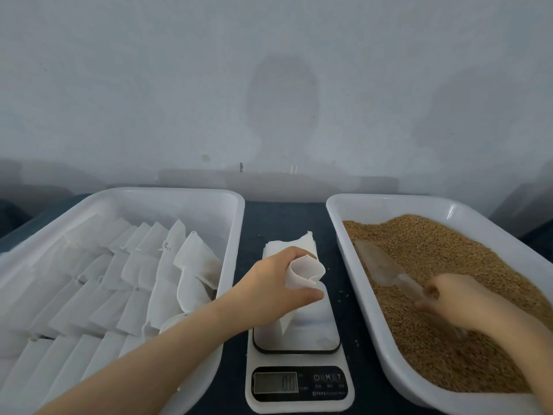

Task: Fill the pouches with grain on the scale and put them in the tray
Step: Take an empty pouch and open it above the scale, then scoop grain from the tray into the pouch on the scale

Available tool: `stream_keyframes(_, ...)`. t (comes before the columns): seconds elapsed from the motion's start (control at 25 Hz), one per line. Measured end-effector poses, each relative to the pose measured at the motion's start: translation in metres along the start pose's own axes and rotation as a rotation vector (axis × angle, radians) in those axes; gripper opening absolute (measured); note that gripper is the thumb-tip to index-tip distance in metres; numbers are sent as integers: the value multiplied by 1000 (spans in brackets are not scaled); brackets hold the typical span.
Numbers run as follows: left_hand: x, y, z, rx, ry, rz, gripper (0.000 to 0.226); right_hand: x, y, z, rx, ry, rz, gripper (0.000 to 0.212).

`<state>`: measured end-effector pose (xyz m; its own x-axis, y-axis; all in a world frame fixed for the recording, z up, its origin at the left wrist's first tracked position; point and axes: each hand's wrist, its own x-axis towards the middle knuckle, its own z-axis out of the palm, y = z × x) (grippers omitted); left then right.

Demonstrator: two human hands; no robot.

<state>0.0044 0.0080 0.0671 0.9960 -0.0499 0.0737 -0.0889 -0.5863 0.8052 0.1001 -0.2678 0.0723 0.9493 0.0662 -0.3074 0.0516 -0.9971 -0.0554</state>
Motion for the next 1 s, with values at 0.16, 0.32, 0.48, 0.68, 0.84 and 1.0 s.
stream_keyframes(0.16, 1, -1, 0, 8, -3, 9, 48, 8, -8, 1, 33, 80, -2, 52)
stream_keyframes(0.32, 0, 0, 0, -3, -9, 18, 45, 13, -5, -1, 114, 221, 22, 31)
stream_keyframes(0.48, 1, -2, 0, -6, -17, 19, 45, 16, 8, -6, 48, 294, 60, 21)
stream_keyframes(0.68, 2, -3, 1, -8, -38, 5, 43, 33, 12, -22, 6, 345, 113, 26)
stream_keyframes(0.84, 2, -2, 0, -10, -39, 8, 42, 41, 2, -32, -77, 413, 208, 42)
stream_keyframes(1.0, 2, -2, 0, -1, -49, 9, 41, 45, -10, -19, -91, 385, 113, 45)
